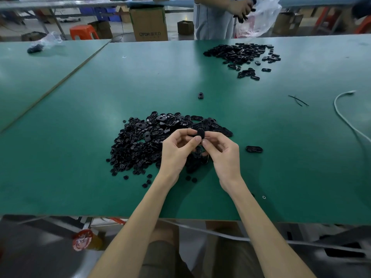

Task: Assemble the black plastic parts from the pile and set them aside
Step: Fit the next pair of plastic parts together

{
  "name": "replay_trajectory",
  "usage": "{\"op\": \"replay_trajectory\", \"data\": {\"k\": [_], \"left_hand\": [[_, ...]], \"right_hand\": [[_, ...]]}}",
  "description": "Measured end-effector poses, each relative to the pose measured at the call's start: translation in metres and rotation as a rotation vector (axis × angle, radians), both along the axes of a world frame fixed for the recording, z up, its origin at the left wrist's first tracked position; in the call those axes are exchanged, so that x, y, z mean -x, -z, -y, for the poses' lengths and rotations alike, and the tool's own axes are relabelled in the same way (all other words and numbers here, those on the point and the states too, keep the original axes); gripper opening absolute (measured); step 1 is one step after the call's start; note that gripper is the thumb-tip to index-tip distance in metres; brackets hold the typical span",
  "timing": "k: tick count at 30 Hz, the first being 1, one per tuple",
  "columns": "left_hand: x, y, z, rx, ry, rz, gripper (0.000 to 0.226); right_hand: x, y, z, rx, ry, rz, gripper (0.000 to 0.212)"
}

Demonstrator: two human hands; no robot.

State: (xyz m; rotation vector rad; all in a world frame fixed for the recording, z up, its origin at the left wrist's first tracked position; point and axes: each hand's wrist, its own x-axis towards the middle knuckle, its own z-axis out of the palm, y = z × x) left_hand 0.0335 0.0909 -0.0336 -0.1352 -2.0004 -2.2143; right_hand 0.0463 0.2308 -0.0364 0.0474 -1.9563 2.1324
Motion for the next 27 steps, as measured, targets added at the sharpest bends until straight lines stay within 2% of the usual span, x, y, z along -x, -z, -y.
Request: {"op": "replay_trajectory", "data": {"k": [8, 13, 17, 23, 27], "left_hand": [[0.002, 0.002, 0.001, 0.054, -0.011, -0.011, 0.016], [-0.002, -0.005, 0.000, -0.038, 0.033, -0.016, 0.010], [-0.004, -0.008, 0.001, -0.025, 0.023, -0.044, 0.015], [-0.006, -0.011, 0.000, -0.014, 0.026, -0.086, 0.024], [-0.004, -0.009, 0.001, -0.009, 0.034, -0.075, 0.021]], "right_hand": [[0.000, 0.000, 0.001, 0.043, -0.030, 0.007, 0.020], [-0.002, -0.002, 0.002, 0.106, -0.064, 0.027, 0.017], [-0.002, -0.003, 0.002, 0.102, -0.040, 0.021, 0.006], [-0.001, -0.003, 0.004, 0.020, 0.005, 0.005, 0.006], [-0.002, -0.005, 0.002, 0.067, 0.023, 0.018, 0.006]]}}
